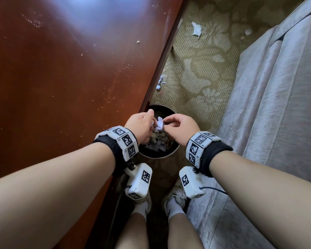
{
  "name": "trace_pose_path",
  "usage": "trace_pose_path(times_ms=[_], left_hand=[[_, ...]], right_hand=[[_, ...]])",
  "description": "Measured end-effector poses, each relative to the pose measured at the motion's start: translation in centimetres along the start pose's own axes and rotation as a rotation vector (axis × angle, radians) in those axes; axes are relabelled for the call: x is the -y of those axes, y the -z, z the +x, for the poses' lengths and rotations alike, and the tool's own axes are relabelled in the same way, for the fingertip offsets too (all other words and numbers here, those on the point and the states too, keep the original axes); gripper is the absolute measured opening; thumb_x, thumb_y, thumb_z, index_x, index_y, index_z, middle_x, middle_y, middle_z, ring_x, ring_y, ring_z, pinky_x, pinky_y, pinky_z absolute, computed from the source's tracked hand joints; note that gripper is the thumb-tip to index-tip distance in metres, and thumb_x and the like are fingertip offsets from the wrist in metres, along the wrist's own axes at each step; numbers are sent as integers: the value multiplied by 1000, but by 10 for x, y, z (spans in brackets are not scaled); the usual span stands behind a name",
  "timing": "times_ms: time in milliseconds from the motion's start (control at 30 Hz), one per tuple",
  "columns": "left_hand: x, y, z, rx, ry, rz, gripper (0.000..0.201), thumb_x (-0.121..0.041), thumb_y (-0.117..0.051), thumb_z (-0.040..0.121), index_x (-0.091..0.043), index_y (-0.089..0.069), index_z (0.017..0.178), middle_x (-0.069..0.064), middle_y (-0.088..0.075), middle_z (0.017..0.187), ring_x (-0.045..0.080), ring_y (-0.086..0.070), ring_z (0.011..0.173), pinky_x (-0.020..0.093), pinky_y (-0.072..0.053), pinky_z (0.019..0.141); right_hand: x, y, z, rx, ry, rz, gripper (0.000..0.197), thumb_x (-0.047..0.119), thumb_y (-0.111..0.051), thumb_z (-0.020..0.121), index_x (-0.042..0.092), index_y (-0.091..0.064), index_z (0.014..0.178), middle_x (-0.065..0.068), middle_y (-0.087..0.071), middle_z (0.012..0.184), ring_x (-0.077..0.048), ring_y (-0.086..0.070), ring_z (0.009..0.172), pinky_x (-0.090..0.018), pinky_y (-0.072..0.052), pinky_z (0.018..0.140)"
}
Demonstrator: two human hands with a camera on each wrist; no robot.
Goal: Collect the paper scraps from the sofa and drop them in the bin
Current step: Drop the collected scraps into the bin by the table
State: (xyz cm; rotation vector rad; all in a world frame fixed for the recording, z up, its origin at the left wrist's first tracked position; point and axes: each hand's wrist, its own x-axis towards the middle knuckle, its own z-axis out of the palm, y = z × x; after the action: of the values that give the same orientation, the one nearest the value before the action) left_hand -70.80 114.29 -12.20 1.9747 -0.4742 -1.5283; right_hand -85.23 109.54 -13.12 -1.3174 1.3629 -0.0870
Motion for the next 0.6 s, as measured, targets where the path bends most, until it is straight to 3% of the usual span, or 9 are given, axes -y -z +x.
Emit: trace_pose_path(times_ms=[100, 200, 367, 533, 600], left_hand=[[-2, -1, 0, 9, 22, -34, 50, -43, -37, 98, -14, -57, 63, 2, -43, 58, 13, -34, 39, 15, -26, 39], [1, 0, 1, 5, 11, -20, 51, -48, -36, 96, -17, -58, 62, 5, -44, 59, 16, -35, 42, 17, -27, 41], [-1, 0, 0, 15, 61, 6, 58, -51, -29, 97, -17, -60, 62, -2, -46, 45, 15, -39, 39, 18, -30, 43], [-7, 0, -4, 42, 188, -93, 63, -56, -20, 96, -10, -61, 80, 2, -46, 48, 15, -38, 38, 17, -30, 41], [-8, 1, -5, 41, 210, -117, 54, -48, -25, 97, -9, -58, 80, 3, -47, 50, 15, -37, 38, 15, -29, 38]], right_hand=[[2, 0, 0, -22, 22, -56, 13, 26, -66, 75, 29, -67, 88, 9, -67, 73, -13, -67, 78, -33, -56, 81], [6, -1, -2, -81, 93, -105, 5, 30, -66, 76, 27, -69, 79, 10, -66, 70, -7, -63, 71, -28, -54, 74], [14, -9, -8, -36, 206, -89, 26, 47, -72, 67, 31, -65, 87, 9, -65, 75, -3, -57, 65, -23, -50, 67], [19, -11, -8, 11, 281, -234, 11, 32, -74, 75, 30, -68, 84, 8, -59, 85, 2, -49, 64, -14, -41, 66], [21, -10, -7, 17, 278, -220, 5, 29, -71, 78, 29, -66, 78, 9, -61, 82, -1, -53, 66, -19, -47, 69]])
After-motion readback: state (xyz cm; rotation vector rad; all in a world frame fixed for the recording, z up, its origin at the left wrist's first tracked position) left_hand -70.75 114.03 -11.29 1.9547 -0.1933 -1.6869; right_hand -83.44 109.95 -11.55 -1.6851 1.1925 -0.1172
